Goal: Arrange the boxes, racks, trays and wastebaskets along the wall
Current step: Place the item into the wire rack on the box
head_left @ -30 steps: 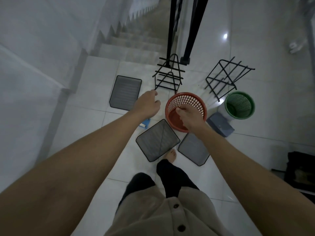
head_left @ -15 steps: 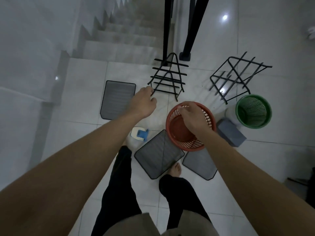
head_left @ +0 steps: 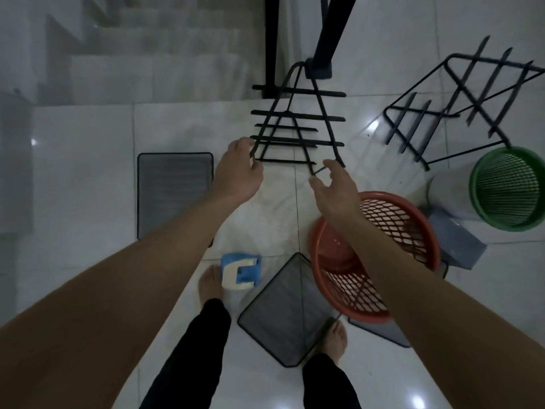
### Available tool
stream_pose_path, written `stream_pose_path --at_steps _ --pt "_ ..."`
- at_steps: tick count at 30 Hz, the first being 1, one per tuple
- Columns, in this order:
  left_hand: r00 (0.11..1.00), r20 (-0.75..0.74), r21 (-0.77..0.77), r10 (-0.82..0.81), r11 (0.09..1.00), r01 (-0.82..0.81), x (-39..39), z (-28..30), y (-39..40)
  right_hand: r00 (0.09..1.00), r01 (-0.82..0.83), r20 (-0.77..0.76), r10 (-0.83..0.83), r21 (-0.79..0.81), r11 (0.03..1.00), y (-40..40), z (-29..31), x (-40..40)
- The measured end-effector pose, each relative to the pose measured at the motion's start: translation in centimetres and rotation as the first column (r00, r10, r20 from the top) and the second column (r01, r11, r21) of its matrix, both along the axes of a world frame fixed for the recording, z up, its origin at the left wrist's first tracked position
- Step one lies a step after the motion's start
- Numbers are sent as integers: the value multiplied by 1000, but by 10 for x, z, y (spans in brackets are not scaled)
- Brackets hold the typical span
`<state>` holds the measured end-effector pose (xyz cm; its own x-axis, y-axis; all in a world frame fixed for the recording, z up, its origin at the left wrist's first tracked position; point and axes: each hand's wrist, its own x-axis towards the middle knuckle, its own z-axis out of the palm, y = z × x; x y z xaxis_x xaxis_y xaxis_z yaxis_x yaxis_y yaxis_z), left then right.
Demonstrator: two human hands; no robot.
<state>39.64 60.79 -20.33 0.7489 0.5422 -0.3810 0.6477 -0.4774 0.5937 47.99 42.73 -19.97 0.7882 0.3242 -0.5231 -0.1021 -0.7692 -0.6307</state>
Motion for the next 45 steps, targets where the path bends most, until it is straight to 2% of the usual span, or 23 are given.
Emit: stream_pose_path --at_steps 4,7,12,17,20,22,25,31,34,37,39,42,45 --pt "998 -10 48 -62 997 62 29 -52 22 985 -54 163 58 -29 998 24 -58 28" --pt "994 -22 64 -106 992 108 49 -68 31 968 -56 242 70 -64 996 31 -78 48" --pt "963 -172 -50 -206 978 200 76 -93 42 963 -149 202 180 -159 976 33 -109 79" --pt "971 -138 20 -195 980 200 61 -100 39 937 -101 310 164 -209 973 25 -116 78" --pt "984 -88 27 -153 987 156 48 -99 30 966 5 256 22 -104 995 13 -117 73" --pt "991 -85 40 -107 993 110 41 -101 24 987 71 147 -64 -48 996 5 -120 70" --pt "996 -81 13 -28 999 29 28 -97 19 992 114 48 -117 52 992 2 -117 60" --pt "994 -20 -12 106 994 -106 -6 -60 15 989 99 93 -114 150 984 15 -72 38" --pt "984 54 -10 172 985 -172 -18 -25 13 985 115 101 -142 237 965 19 -36 27" --pt "978 123 18 169 985 -173 -33 16 7 978 96 155 -143 274 957 14 5 13" --pt "962 211 64 171 980 -188 -45 45 0 975 95 166 -148 293 951 6 32 5" --pt "883 427 213 195 927 -308 -63 95 -15 980 53 168 -108 300 953 -11 75 -8" --pt "848 505 312 160 883 -352 -77 153 -31 985 -35 173 -17 294 955 -35 117 -20"
